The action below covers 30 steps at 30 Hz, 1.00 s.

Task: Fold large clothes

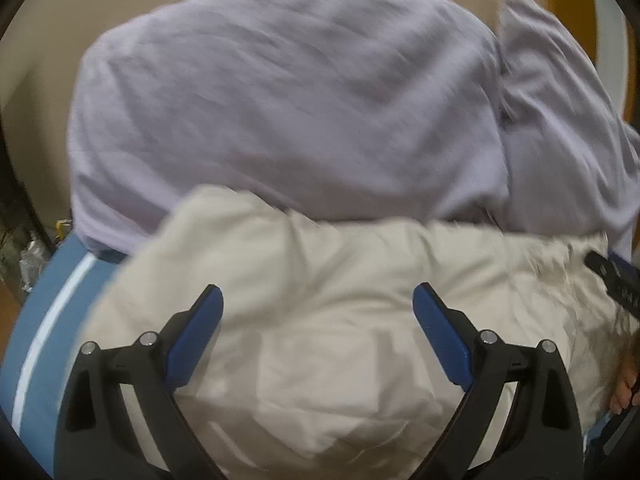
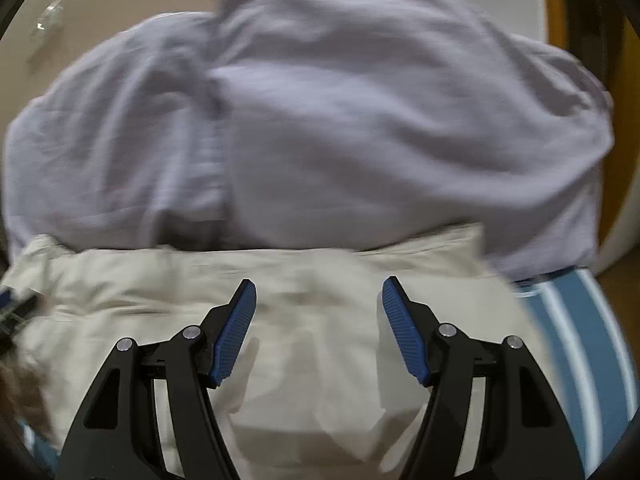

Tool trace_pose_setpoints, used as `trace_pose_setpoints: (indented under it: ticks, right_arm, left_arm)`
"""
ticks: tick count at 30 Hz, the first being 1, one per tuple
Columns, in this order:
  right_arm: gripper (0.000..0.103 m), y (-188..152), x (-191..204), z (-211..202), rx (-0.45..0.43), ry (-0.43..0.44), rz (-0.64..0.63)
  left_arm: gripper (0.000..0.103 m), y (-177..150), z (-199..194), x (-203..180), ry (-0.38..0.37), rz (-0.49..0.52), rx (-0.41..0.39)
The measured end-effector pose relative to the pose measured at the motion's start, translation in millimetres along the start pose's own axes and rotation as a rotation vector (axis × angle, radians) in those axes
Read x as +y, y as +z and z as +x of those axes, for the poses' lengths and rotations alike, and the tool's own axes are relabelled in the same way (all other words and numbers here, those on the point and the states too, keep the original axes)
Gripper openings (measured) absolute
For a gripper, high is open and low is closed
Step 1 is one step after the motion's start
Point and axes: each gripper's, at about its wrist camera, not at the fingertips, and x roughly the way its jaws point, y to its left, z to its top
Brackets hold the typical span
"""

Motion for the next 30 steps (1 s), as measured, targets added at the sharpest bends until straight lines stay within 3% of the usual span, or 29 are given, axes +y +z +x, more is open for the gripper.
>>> trace_pose_setpoints:
  ticks: [5,12,30]
  right_arm:
    - [0.067,-9.8,-24.4,15.1,0.055,-0.063,-0.005]
    - [0.068,-21.3,-15.2,49.6,0.083,-0.102,-0.034]
    - [0.076,-27.4,-17.0,84.5,0.163,-0.124,-0.031]
  left_arm:
    - [0.096,11.0,13.7,16.8,0.111,0.003,0.002]
    - [0.095,-2.1,51.5,33.8,0.21,0.014,0.061]
    - [0.1,-10.6,90.1,41.1,0.231,0.002,0.12]
